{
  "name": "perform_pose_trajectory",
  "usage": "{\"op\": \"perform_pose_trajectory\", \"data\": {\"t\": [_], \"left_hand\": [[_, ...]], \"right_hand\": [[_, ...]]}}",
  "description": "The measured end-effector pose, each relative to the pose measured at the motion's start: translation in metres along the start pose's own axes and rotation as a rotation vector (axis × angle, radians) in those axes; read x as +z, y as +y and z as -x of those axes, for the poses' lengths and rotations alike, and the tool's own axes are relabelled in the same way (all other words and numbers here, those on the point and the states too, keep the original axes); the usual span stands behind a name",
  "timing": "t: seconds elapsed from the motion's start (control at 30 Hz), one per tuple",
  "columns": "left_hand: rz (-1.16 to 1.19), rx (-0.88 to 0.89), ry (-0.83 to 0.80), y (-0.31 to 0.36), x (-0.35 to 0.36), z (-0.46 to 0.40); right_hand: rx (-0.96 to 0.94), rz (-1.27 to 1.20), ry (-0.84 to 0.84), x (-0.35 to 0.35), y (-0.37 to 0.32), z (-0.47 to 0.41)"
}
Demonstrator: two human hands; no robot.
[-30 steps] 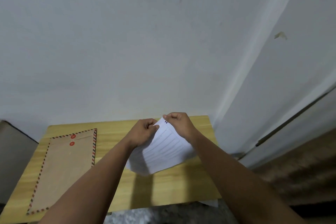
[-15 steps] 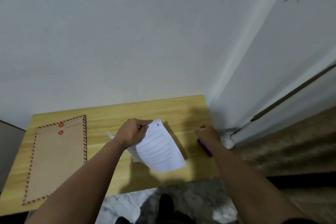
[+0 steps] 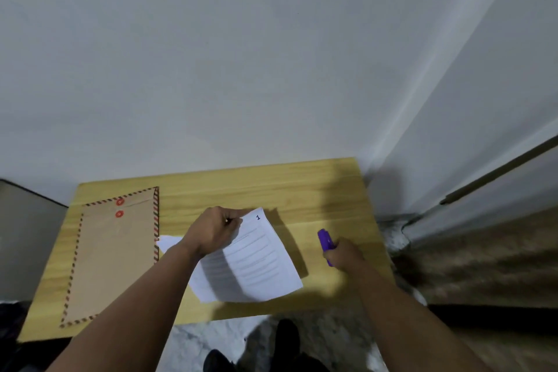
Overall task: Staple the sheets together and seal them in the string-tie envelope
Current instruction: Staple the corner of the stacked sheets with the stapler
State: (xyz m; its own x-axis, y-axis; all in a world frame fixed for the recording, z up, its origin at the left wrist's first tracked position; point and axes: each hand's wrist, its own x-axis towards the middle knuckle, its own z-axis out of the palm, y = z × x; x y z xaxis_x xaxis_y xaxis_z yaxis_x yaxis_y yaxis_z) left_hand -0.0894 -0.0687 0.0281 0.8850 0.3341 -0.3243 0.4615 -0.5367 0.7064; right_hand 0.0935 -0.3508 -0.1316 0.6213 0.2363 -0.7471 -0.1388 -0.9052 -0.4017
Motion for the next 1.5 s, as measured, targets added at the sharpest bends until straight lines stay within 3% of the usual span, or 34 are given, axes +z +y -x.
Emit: {"op": "perform_pose_trajectory", "data": {"t": [0.1, 0.23, 0.47, 0.63, 0.8, 0.97, 1.1, 1.3, 1.5], "left_hand": [[0.051, -0.038, 0.044, -0.001, -0.01, 0.003], [0.081, -0.067, 0.099, -0.006, -0.027, 0.003], [0.019, -0.062, 0.168, -0.007, -0.048, 0.014], [0.0, -0.044, 0.14, -0.008, -0.056, 0.024], [-0.066, 0.026, 0.097, 0.006, -0.071, 0.029], [-0.102, 0.06, 0.083, 0.014, -0.084, 0.026], [-0.133, 0.089, 0.075, 0.024, -0.09, 0.025], [-0.101, 0.087, 0.062, 0.025, -0.102, 0.02], [-0.052, 0.111, 0.028, 0.032, -0.112, 0.017]], "right_hand": [[0.114, -0.607, -0.29, -0.005, -0.031, 0.013], [-0.058, -0.993, -0.446, -0.025, -0.079, 0.036], [-0.351, -0.785, -0.466, -0.056, -0.154, 0.066], [-0.441, -0.851, -0.459, -0.053, -0.185, 0.088], [-0.505, -0.757, -0.297, -0.053, -0.198, 0.109], [-0.575, -0.463, -0.14, -0.058, -0.2, 0.124], [-0.569, -0.385, -0.126, -0.059, -0.204, 0.127], [-0.468, -0.685, -0.453, -0.061, -0.202, 0.129], [-0.451, -0.62, -0.324, -0.064, -0.208, 0.134]]}}
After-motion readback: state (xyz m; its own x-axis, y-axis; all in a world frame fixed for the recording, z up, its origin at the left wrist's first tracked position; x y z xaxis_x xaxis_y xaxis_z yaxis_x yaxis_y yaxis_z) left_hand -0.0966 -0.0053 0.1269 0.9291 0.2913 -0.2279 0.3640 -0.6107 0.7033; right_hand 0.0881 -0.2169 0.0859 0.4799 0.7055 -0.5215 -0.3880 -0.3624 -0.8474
